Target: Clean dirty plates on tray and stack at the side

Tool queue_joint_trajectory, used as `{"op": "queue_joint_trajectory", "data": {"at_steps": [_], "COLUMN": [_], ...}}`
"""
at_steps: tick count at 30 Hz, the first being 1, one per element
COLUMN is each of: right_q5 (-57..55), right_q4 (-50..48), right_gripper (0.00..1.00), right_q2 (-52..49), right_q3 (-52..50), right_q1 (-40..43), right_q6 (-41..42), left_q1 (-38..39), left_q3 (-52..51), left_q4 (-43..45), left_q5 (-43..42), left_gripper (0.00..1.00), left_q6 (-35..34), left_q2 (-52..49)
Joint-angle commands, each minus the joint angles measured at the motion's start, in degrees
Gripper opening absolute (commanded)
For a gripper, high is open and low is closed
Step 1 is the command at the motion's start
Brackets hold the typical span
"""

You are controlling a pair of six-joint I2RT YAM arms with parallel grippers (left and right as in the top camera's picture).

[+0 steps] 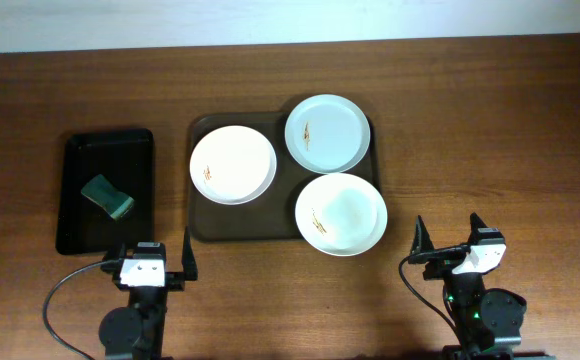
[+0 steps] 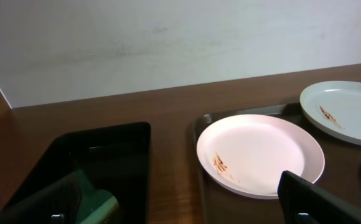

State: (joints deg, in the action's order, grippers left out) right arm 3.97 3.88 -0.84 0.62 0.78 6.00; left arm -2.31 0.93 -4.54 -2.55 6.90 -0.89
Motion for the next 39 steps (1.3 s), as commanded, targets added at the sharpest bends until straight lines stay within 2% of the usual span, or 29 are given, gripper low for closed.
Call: {"op": "queue_joint_trajectory", "data": {"at_steps": [1, 31, 39], "right_q5": [-0.3, -0.5, 1.0], "right_q4": [0.3, 0.2, 0.1], "right_gripper": [0.99, 0.98, 0.98], "right_q2": [0.3, 0.3, 0.3], "right_q3": [-0.3, -0.3, 0.5], "right_q1": [0.4, 0.4, 0.4], "right_q6": [0.0, 0.0, 0.0], "left_q1": [0.2, 0.2, 0.2], "left_q3": [-0.4, -0.4, 0.8], "left_q4": [-0.1, 0.7, 4.5], "left_q5": [0.7, -0.3, -2.2], "left_gripper": [0.99, 0.99, 0.99], "left_q6": [0.7, 0.7, 0.4], "left_q2": [0.5, 0.5, 0.5]}}
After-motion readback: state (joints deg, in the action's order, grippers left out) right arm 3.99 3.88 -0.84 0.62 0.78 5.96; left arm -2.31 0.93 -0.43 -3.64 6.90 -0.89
